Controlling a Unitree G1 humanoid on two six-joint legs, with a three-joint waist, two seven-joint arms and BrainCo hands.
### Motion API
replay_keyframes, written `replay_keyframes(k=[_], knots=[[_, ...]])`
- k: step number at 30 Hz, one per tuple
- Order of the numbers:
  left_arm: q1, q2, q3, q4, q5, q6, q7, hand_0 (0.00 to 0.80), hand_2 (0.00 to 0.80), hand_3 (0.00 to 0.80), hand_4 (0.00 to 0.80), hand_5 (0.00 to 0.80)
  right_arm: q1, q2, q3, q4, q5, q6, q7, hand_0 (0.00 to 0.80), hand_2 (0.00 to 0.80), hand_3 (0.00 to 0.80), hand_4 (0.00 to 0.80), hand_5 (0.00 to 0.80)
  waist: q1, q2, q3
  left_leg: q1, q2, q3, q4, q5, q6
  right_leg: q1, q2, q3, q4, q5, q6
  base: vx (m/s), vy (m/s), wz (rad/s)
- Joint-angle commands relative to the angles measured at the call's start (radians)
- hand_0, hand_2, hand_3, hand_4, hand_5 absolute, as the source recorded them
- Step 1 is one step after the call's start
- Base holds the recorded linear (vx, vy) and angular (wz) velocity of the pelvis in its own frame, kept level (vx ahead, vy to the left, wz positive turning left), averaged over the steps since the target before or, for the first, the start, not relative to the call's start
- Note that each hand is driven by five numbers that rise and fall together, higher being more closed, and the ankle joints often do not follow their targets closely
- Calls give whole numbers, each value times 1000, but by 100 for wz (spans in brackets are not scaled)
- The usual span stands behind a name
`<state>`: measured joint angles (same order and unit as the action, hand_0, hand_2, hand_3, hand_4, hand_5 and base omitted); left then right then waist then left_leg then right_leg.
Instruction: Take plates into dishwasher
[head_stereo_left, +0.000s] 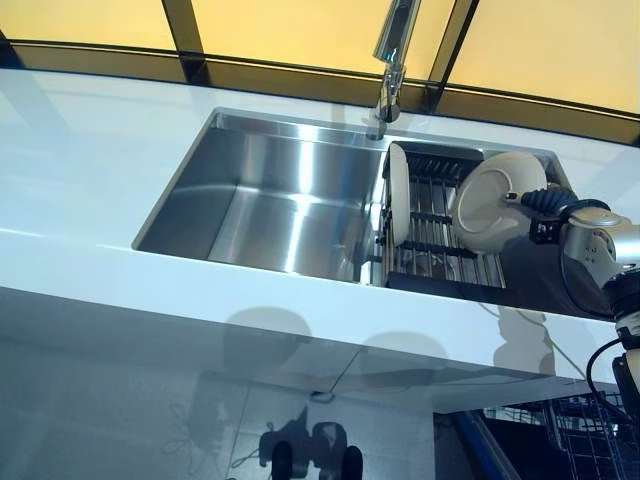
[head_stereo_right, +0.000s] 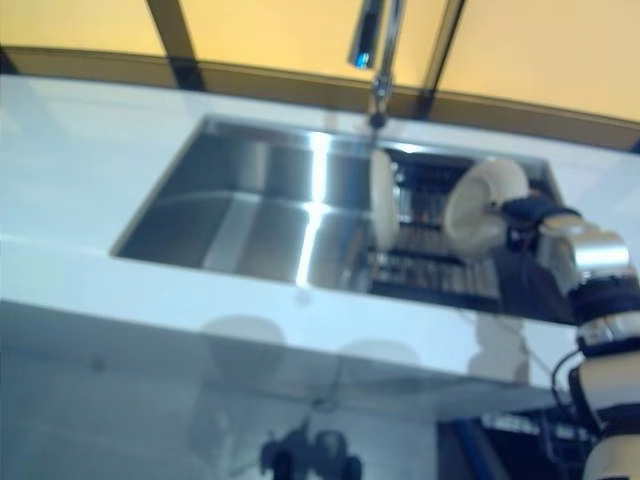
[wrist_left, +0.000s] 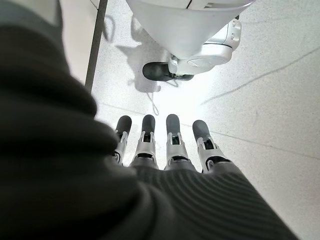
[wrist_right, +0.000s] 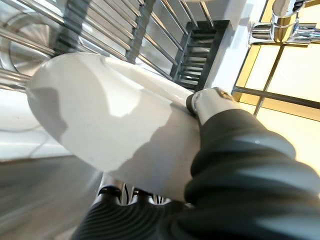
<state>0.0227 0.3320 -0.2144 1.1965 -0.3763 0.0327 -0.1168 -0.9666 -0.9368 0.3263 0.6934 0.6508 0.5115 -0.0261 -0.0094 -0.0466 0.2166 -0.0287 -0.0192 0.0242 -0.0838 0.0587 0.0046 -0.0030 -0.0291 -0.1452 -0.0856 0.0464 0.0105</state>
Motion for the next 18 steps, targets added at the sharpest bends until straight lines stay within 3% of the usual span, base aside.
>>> replay_keyframes(k=[1,8,18], knots=[[-1,21,-58,20,-15,-8,-1,0,0,0,0,0,-139,-94,56,12,-64,-79,-48,800,800,800,800,800,19,-10,-61,-4,19,46,-3,-48,-18,5,14,5,3,-31,40,0,0,0],[8,19,-50,30,-2,-9,-4,0,0,0,0,0,-163,-141,64,-18,-97,-90,-65,800,800,800,800,800,7,-26,-96,14,21,60,-3,-58,-18,20,17,16,-2,-33,45,0,0,0],[21,-5,-32,47,8,-1,4,0,0,0,0,0,-203,-286,65,-64,-106,-102,-22,800,800,800,800,800,-52,-52,-177,66,38,127,-3,-85,-16,45,29,82,3,-33,55,-3,35,-17]])
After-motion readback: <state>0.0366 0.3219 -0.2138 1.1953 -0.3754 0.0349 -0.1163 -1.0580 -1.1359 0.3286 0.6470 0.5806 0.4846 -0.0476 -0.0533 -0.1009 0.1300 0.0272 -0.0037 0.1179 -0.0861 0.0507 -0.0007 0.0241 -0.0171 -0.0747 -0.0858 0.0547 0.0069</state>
